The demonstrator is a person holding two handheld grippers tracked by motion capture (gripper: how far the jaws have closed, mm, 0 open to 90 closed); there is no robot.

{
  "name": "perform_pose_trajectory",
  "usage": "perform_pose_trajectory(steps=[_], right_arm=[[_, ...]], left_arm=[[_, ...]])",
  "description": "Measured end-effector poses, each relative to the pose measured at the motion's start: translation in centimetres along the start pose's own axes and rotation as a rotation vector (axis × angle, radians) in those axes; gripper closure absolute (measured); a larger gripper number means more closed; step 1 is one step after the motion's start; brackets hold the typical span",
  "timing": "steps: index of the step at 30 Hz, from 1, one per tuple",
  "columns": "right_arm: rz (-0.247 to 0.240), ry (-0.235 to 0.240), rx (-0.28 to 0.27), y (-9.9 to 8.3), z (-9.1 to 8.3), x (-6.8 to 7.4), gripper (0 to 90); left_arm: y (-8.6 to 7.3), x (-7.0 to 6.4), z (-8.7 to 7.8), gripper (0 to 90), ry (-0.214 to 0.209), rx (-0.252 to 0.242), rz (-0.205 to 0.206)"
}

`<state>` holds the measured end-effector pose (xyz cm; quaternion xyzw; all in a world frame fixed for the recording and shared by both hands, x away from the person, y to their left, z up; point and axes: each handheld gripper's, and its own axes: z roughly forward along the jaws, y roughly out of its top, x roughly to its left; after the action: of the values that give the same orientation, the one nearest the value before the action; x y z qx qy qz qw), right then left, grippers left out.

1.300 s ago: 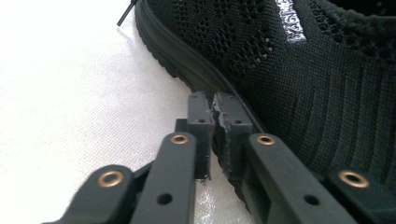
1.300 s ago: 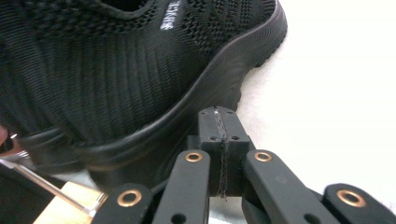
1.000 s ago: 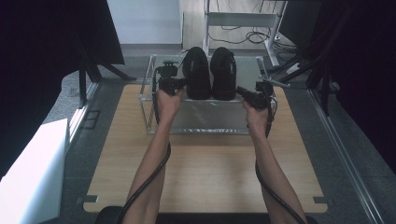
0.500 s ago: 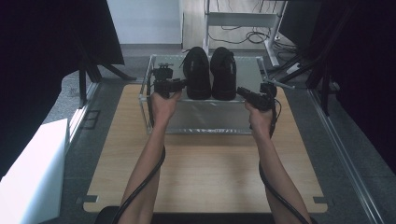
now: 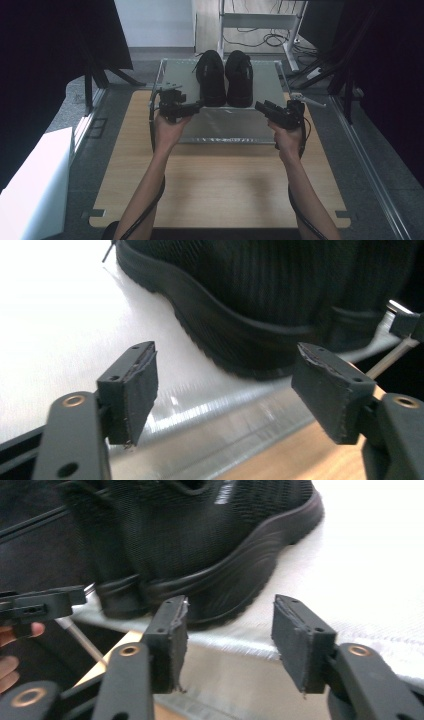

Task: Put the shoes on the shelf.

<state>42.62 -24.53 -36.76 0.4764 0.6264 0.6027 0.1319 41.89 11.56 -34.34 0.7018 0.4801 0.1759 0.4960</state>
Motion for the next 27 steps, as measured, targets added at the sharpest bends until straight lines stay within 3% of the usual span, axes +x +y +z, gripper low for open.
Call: perform_pose_trajectory(steps=[5, 9, 21, 27], right_arm=[[-0.080, 0.026, 0.028, -0.7, -1.3, 0.6, 40.5], [-0.116, 0.039, 0.049, -1.2, -2.1, 1.1, 36.0], [-0.210, 0.053, 0.127, -3.6, -4.4, 1.9, 22.2], [-0.253, 0.061, 0.156, -5.2, -5.7, 2.4, 17.9]], left_arm=[[-1.7, -0.7, -1.5, 17.3, -0.026, -0.011, 0.027], [-2.6, -1.3, -2.5, 13.7, -0.038, -0.015, 0.045], [-6.3, -3.0, -4.2, 4.2, -0.019, 0.020, 0.113], [-8.5, -3.7, -5.0, 0.1, 0.000, 0.038, 0.181]])
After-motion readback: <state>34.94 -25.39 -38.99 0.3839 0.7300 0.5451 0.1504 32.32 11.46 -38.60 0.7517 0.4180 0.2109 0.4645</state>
